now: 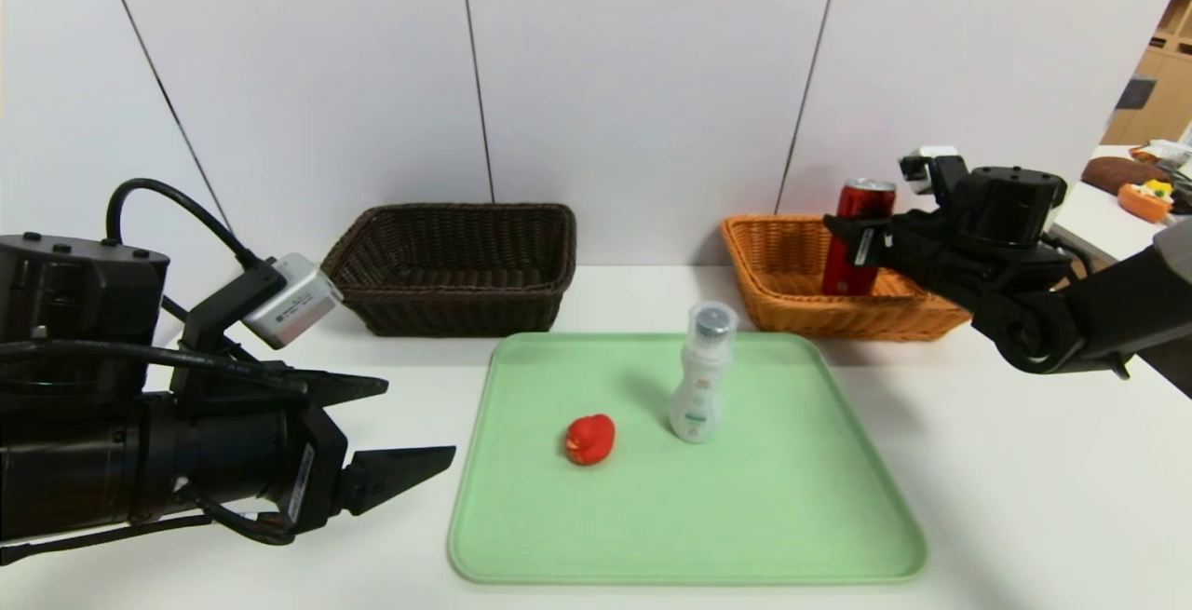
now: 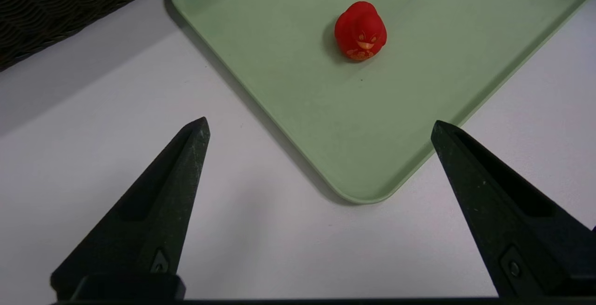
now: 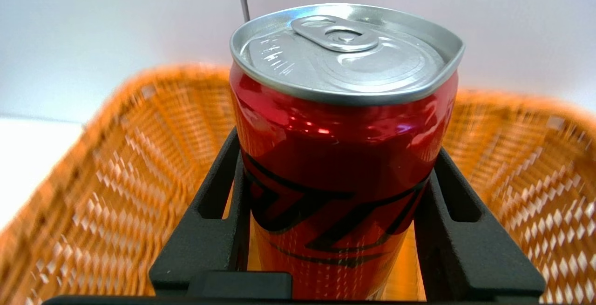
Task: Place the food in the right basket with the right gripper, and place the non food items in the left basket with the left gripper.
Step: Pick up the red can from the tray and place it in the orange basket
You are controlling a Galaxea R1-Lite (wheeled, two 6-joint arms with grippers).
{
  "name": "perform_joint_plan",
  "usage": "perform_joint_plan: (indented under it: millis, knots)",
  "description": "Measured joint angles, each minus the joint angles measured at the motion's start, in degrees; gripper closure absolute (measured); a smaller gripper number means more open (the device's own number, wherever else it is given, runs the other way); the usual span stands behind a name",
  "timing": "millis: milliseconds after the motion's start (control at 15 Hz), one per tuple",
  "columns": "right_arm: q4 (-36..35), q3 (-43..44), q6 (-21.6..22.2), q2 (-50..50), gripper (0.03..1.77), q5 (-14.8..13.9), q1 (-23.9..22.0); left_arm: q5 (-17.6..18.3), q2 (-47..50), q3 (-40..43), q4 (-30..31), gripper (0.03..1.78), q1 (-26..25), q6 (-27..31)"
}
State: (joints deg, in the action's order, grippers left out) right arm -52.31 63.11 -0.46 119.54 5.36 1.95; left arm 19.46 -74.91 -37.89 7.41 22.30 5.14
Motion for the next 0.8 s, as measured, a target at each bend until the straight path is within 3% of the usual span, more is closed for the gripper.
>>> perform_joint_plan:
  millis: [800]
  knots:
    - [-5.4,2.9,0.1,6.1,0.86,-2.4,-0.1,0.0,-0.5,0.0,0.1,0.12,0.0,-0.1]
